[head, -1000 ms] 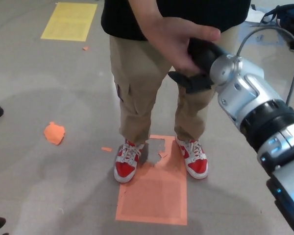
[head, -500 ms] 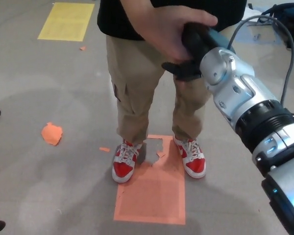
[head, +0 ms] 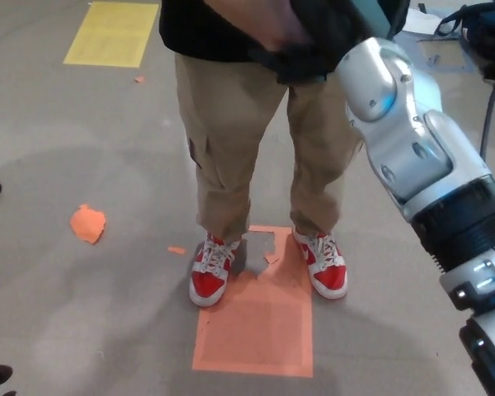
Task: The robot extends its right arm to grab a person's hand and shakes it
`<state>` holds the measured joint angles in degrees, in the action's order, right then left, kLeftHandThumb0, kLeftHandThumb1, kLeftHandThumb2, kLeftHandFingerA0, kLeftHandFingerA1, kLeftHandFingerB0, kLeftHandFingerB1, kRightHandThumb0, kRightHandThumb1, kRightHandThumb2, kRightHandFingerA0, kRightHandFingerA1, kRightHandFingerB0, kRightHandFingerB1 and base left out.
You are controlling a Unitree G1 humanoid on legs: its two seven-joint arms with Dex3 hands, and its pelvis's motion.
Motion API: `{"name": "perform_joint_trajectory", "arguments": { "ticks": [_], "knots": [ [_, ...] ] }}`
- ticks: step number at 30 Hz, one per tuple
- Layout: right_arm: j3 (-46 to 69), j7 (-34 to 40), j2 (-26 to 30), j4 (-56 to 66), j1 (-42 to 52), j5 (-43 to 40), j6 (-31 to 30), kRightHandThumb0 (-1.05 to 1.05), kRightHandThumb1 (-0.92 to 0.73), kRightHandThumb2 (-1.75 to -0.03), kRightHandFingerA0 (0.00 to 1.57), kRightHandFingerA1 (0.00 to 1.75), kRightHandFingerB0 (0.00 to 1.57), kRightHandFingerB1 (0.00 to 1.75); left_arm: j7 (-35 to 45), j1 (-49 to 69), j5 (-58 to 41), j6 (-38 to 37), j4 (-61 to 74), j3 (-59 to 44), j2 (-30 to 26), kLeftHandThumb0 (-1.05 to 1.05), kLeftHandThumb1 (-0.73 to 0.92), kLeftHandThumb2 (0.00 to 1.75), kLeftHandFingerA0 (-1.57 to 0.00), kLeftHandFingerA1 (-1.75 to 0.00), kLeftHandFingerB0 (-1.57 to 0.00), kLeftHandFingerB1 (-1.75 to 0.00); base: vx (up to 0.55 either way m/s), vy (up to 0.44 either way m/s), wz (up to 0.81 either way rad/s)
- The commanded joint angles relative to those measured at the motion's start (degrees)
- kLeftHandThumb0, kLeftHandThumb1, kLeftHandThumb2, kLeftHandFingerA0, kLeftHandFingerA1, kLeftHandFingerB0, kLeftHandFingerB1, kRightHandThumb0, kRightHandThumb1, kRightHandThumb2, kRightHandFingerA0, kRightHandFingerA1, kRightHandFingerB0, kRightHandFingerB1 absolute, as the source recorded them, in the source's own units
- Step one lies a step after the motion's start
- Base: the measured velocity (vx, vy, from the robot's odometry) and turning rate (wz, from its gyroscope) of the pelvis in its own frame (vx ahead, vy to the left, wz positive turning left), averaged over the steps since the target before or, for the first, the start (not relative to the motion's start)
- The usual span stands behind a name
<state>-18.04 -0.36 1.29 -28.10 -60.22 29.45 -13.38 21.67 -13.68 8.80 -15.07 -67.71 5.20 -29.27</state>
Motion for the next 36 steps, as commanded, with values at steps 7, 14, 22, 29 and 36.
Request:
{"name": "perform_joint_trajectory", "arguments": {
  "ticks": [7,14,22,29,36],
  "knots": [
    [-3.1,-5.0,1.9,-2.2,2.3,1.1,-5.1,-0.15,-0.62,-0.58,0.96,0.56,0.51,0.42,-1.7,2.3,1.0,-1.1,-0.6,0.0,-0.9,-0.76,0.74,1.02,-0.05,-0.32,-0.05,-0.28,0.0,0.0,0.0],
    [-3.3,-4.3,-1.6,-26.5,-1.1,-0.9,-0.2,-0.19,-0.6,-0.57,0.57,0.45,0.5,0.4,-1.7,1.7,0.9,0.2,-0.8,-0.1,-0.7,-0.77,0.75,1.02,-0.05,-0.28,-0.05,-0.24,0.0,0.0,0.0],
    [-2.5,-2.1,-1.5,-27.8,-1.7,-1.7,2.8,-0.23,-0.63,-0.59,0.89,0.56,0.45,0.4,-1.1,1.9,1.1,-0.1,-0.5,0.2,-1.0,-0.75,0.76,1.02,-0.05,-0.27,-0.05,-0.25,0.0,0.0,0.0],
    [1.8,-1.3,0.2,9.7,4.3,-1.1,-1.5,-0.21,-0.79,-0.64,1.04,0.61,0.47,0.39,-0.8,1.9,0.6,-1.3,-0.9,-0.2,-1.1,-0.74,0.73,1.01,-0.05,-0.31,-0.04,-0.28,0.0,0.0,0.0],
    [6.0,-3.8,-0.1,37.9,3.8,0.3,-5.1,-0.24,-0.84,-0.66,1.02,0.56,0.47,0.37,-1.2,0.7,1.8,-0.6,-1.4,1.0,-1.3,-0.79,0.76,1.04,-0.06,-0.29,-0.06,-0.26,0.0,0.0,0.0]
  ]
}}
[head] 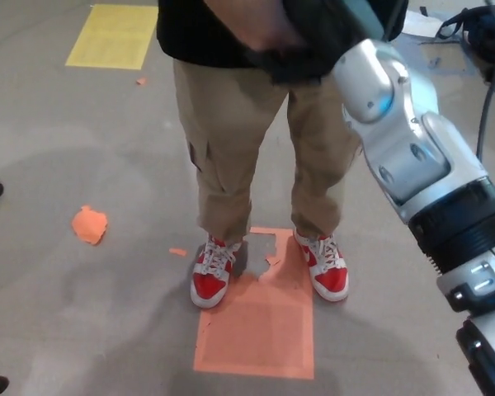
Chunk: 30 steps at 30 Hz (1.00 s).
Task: The robot extends its right arm to grab a person's hand and shakes it
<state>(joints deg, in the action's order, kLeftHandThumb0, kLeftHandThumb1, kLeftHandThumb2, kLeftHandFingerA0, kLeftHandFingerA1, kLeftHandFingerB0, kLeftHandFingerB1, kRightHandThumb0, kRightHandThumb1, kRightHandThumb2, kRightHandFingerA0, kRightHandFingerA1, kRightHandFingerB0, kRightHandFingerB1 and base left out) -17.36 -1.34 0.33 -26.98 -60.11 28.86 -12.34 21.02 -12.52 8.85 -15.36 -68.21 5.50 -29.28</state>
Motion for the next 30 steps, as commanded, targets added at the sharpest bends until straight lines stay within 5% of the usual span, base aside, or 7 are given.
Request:
{"name": "perform_joint_trajectory", "arguments": {
  "ticks": [1,9,14,16,18,21,30],
  "knots": [
    [5.6,-2.7,0.7,38.1,3.7,1.0,-6.3,-0.24,-0.84,-0.66,1.02,0.56,0.47,0.37,-0.6,-0.4,1.7,-0.5,-0.9,0.6,-1.4,-0.79,0.76,1.04,-0.06,-0.29,-0.06,-0.26,0.0,0.0,0.0],
    [5.0,-4.7,1.3,42.1,6.0,1.8,-9.0,-0.22,-0.82,-0.64,1.03,0.57,0.49,0.39,0.0,0.2,1.7,-0.7,-0.1,0.9,-1.6,-0.77,0.78,1.04,-0.05,-0.28,-0.05,-0.25,0.0,0.0,0.0],
    [1.4,-2.2,0.1,22.7,8.2,1.1,-7.6,-0.13,-0.76,-0.62,1.06,0.64,0.51,0.41,-1.2,-0.1,1.3,-1.3,-0.4,0.6,-1.3,-0.74,0.74,1.02,-0.05,-0.32,-0.05,-0.29,0.0,0.0,0.0],
    [-0.3,-0.4,-0.2,15.6,8.1,2.3,-6.9,-0.08,-0.68,-0.6,0.96,0.84,0.52,0.41,-0.4,-0.2,0.6,-1.2,-0.5,0.1,-1.1,-0.75,0.74,1.02,-0.05,-0.32,-0.05,-0.28,0.0,0.0,0.0],
    [-0.9,1.3,-2.0,2.5,6.9,1.1,-4.9,-0.14,-0.69,-0.6,0.96,0.62,0.53,0.41,-0.7,-0.5,0.9,-1.0,-0.7,0.2,-1.0,-0.79,0.75,1.02,-0.05,-0.3,-0.05,-0.25,0.0,0.0,0.0],
    [-1.8,2.9,-3.6,-12.9,5.3,0.4,-1.2,-0.15,-0.59,-0.57,0.94,0.59,0.5,0.42,-0.4,-0.6,0.6,0.0,-0.6,0.1,-0.8,-0.76,0.75,1.06,-0.01,-0.27,-0.02,-0.25,0.0,0.0,0.0],
    [-3.1,4.7,-6.0,-25.0,4.3,0.5,3.6,-0.21,-0.57,-0.57,0.88,0.57,0.48,0.4,0.9,-1.4,-0.1,-0.6,-1.2,-0.5,-0.9,-0.78,0.77,1.05,-0.02,-0.26,-0.01,-0.22,0.0,0.0,0.0]
  ]
}}
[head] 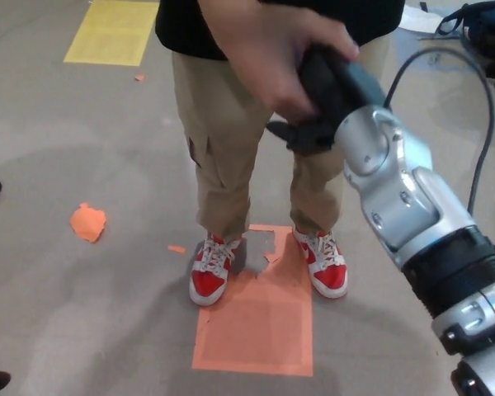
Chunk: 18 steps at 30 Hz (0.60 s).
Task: The robot extends its right arm to grab a person's hand and shakes it
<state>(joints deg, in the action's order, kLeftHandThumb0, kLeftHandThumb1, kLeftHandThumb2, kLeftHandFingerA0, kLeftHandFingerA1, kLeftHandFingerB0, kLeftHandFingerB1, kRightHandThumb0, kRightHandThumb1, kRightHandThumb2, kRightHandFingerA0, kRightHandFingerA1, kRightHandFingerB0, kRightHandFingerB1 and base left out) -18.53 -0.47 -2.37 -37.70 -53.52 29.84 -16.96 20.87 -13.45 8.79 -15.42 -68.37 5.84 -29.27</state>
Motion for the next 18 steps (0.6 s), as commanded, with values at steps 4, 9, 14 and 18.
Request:
{"name": "perform_joint_trajectory", "arguments": {
  "ticks": [4,9,14,18],
  "knots": [
    [-1.5,4.3,-3.3,-15.6,-3.5,-1.1,8.9,-0.22,-0.64,-0.59,0.91,0.56,0.48,0.4,1.1,0.1,0.3,-0.2,-0.5,-0.6,-1.1,-0.79,0.78,1.05,-0.02,-0.24,-0.02,-0.22,0.0,0.0,0.0],
    [-1.1,6.7,-2.1,-16.2,-3.3,-1.5,12.1,-0.59,-0.73,-0.62,0.64,0.49,0.0,0.19,1.4,-0.2,0.1,0.3,-0.4,-0.9,-1.0,-0.77,0.78,1.05,0.0,-0.25,0.0,-0.22,0.0,0.0,0.0],
    [-1.1,10.9,-0.5,-12.3,-0.1,-0.4,10.3,-0.96,-0.61,-0.97,0.0,0.04,0.0,0.0,1.5,-0.1,0.2,0.2,-0.2,-1.0,-0.8,-0.74,0.78,1.05,0.0,-0.24,0.0,-0.23,0.0,0.0,0.0],
    [1.5,10.6,2.8,-6.7,3.8,-1.7,10.6,-0.97,-0.63,-0.99,0.0,0.05,0.0,0.0,1.3,-0.6,0.6,0.7,-0.4,-0.8,-1.0,-0.75,0.78,1.04,-0.01,-0.24,-0.01,-0.23,0.0,0.0,0.0]
  ]
}}
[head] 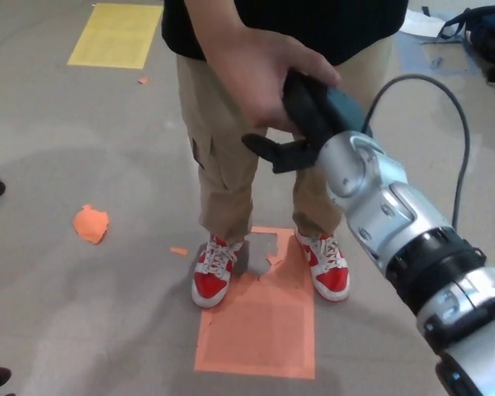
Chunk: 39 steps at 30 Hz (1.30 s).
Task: The robot extends its right arm to grab a person's hand and shakes it
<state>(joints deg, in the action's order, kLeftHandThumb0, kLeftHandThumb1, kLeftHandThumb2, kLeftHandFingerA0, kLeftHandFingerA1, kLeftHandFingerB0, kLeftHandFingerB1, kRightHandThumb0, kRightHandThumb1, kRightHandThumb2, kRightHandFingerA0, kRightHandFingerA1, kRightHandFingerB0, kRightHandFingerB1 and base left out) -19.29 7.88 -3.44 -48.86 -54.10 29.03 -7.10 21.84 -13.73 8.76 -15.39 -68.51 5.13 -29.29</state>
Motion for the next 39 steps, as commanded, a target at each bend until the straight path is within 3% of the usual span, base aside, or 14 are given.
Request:
{"name": "perform_joint_trajectory", "arguments": {
  "ticks": [1,7,11,15,22,27,30,31,32,33,34,36,37,39],
  "knots": [
    [2.8,2.4,4.8,5.4,5.2,-0.9,0.7,-0.96,-0.64,-0.99,0.0,0.05,0.0,0.0,0.4,-0.5,0.9,0.5,-0.3,0.1,-1.1,-0.76,0.78,1.04,-0.02,-0.25,-0.02,-0.23,0.0,0.0,0.0],
    [8.2,-0.5,12.1,14.3,13.5,-3.1,0.8,-0.82,-0.61,-0.88,0.0,0.01,0.0,0.0,0.3,-0.8,1.2,-0.5,-0.5,0.6,-1.3,-0.75,0.76,1.02,-0.04,-0.28,-0.04,-0.26,0.0,0.0,0.0],
    [9.6,-2.9,16.1,15.9,19.3,-3.1,-0.9,-0.93,-0.68,-0.98,0.0,0.05,0.0,0.0,0.5,0.0,0.9,-1.1,-0.7,0.4,-1.1,-0.73,0.75,1.03,-0.04,-0.32,-0.04,-0.28,0.0,0.0,0.0],
    [9.8,-4.0,17.8,9.3,23.7,-4.3,0.6,-0.94,-0.67,-0.99,0.0,0.05,0.0,0.0,-0.8,0.4,1.4,0.6,-0.8,0.9,-0.5,-0.81,0.77,1.04,-0.05,-0.25,-0.05,-0.22,0.0,0.0,0.0],
    [10.4,-8.7,17.4,-15.2,24.7,-6.7,1.8,-0.92,-0.72,-0.98,0.0,0.03,0.0,0.0,-2.2,1.5,2.0,0.2,-1.2,1.6,0.0,-0.78,0.75,1.04,-0.06,-0.31,-0.07,-0.28,0.0,0.0,0.0],
    [10.3,-10.1,16.4,-23.9,26.9,-6.7,1.3,-0.83,-0.76,-1.04,0.0,0.14,0.0,0.09,-1.4,1.2,1.3,-0.8,-1.6,1.1,0.3,-0.74,0.74,1.02,-0.05,-0.35,-0.05,-0.29,0.0,0.0,0.0],
    [5.5,-18.1,17.2,-28.0,28.3,-2.7,-0.8,-0.79,-0.86,-1.18,0.0,0.16,0.0,0.17,-1.6,1.5,1.1,-0.6,-1.5,0.9,0.6,-0.76,0.74,1.03,-0.06,-0.34,-0.06,-0.29,0.0,0.0,0.0],
    [4.3,-19.7,17.6,-29.0,29.9,-2.0,-1.5,-0.84,-0.82,-0.9,0.03,0.17,0.09,0.22,-1.8,2.4,1.6,-0.9,-1.3,1.3,0.4,-0.76,0.75,1.03,-0.06,-0.35,-0.06,-0.29,0.0,0.0,0.0],
    [4.1,-19.7,18.1,-29.2,30.7,-2.1,-1.1,-0.74,-0.81,-1.15,0.0,0.22,0.05,0.26,-1.7,2.9,1.7,-1.3,-1.2,1.5,0.3,-0.75,0.75,1.03,-0.05,-0.34,-0.05,-0.29,0.0,0.0,0.0],
    [3.9,-19.9,18.5,-29.2,30.9,-2.4,-0.3,-0.74,-0.81,-1.15,0.0,0.22,0.05,0.26,-1.5,3.1,1.6,-1.6,-1.1,1.4,0.2,-0.75,0.75,1.03,-0.05,-0.34,-0.05,-0.29,0.0,0.0,0.0],
    [4.3,-20.4,18.7,-29.2,30.8,-3.1,0.3,-0.82,-0.82,-0.93,0.02,0.15,0.07,0.21,-1.1,3.1,1.4,-1.7,-1.0,1.3,0.1,-0.76,0.76,1.04,-0.05,-0.31,-0.04,-0.27,0.0,0.0,0.0],
    [4.7,-21.6,18.7,-29.3,30.4,-4.0,1.0,-0.85,-0.84,-0.95,0.03,0.12,0.08,0.21,-1.9,3.2,1.8,-1.6,-0.9,1.5,0.1,-0.76,0.76,1.04,-0.05,-0.32,-0.05,-0.28,0.0,0.0,0.0],
    [5.3,-22.8,18.7,-29.3,30.1,-4.8,0.8,-0.83,-0.86,-1.19,0.0,0.13,0.06,0.2,-2.1,3.1,1.7,-1.1,-1.0,1.4,0.2,-0.8,0.76,1.04,-0.06,-0.28,-0.06,-0.26,0.0,0.0,0.0],
    [5.7,-24.5,18.9,-29.3,29.4,-5.4,0.4,-0.8,-0.83,-1.19,0.0,0.17,0.0,0.17,-1.8,2.7,1.7,-0.7,-1.2,1.4,0.5,-0.79,0.76,1.02,-0.05,-0.28,-0.05,-0.24,0.0,0.0,0.0]
  ]
}}
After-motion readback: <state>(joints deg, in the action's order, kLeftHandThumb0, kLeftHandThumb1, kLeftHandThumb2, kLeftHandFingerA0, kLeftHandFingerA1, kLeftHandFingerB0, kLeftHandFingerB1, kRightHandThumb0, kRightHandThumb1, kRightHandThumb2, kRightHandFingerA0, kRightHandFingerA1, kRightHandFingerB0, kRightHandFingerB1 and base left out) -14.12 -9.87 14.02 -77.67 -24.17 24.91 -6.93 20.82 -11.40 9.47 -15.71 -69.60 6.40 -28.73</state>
